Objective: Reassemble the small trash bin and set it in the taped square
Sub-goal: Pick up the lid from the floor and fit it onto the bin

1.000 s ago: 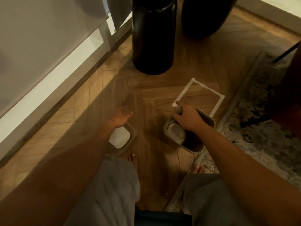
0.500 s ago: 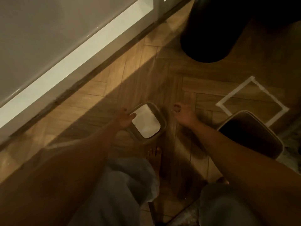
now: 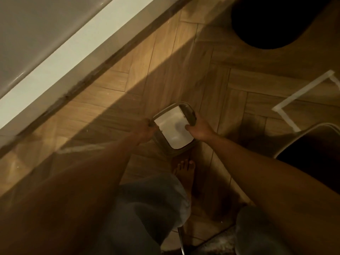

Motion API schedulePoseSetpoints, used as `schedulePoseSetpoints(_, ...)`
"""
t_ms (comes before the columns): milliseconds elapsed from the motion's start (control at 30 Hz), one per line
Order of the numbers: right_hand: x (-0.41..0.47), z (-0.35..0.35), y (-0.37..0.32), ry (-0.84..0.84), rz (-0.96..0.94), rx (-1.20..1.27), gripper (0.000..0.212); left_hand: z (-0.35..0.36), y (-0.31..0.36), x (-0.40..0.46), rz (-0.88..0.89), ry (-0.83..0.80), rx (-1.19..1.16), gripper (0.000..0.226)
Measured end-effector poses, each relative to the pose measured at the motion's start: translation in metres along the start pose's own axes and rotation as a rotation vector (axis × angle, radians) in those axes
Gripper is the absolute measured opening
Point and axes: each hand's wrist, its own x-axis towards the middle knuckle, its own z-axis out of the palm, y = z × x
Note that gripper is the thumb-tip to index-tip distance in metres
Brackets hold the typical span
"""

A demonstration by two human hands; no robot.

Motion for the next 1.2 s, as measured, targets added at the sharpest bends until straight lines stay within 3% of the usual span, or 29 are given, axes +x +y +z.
schedulePoseSetpoints(200, -0.008, -0.007, 0.001, 0.002, 0.027, 0.021, 0.06, -0.008, 0.018, -0.01, 0.062, 0.017, 0.128, 0.038)
schedulePoseSetpoints(300, -0.019, -0.022, -0.007, 0.005, 0.055, 0.008, 0.039, -0.02, 0.039, -0.019, 0.119, 0.027, 0.168, 0.039)
schedulePoseSetpoints(400, -0.043, -0.051, -0.02, 0.0, 0.069, -0.029, 0.016, -0.036, 0.076, -0.046, 0.224, 0.082, 0.069, 0.034)
schedulePoseSetpoints(533, -0.057, -0.074, -0.025, 0.004, 0.092, -0.027, 0.003, -0.039, 0.106, -0.074, 0.184, -0.084, -0.241, 0.034)
schedulePoseSetpoints(667, -0.093, -0.104, -0.048, 0.05, 0.045, -0.02, 0.032, -0.046, 0.148, -0.112, 0.319, -0.058, -0.265, 0.03)
schedulePoseSetpoints(767, -0.134, -0.123, -0.071, 0.099, -0.034, -0.063, 0.036, -0.047, 0.172, -0.141, 0.431, 0.003, -0.21, 0.028)
schedulePoseSetpoints(867, -0.186, -0.137, -0.092, 0.097, -0.09, -0.039, 0.054, -0.042, 0.184, -0.17, 0.488, 0.103, -0.251, 0.029)
schedulePoseSetpoints(967, -0.24, -0.139, -0.101, 0.056, -0.173, -0.035, 0.063, -0.036, 0.189, -0.193, 0.512, 0.167, -0.335, 0.014)
schedulePoseSetpoints(1100, -0.292, -0.124, -0.095, -0.002, -0.228, 0.076, 0.063, -0.018, 0.194, -0.221, 0.546, 0.247, -0.328, 0.024)
schedulePoseSetpoints(1200, -0.314, -0.108, -0.079, 0.093, -0.307, 0.07, 0.044, 0.002, 0.201, -0.242, 0.52, 0.262, -0.411, 0.021)
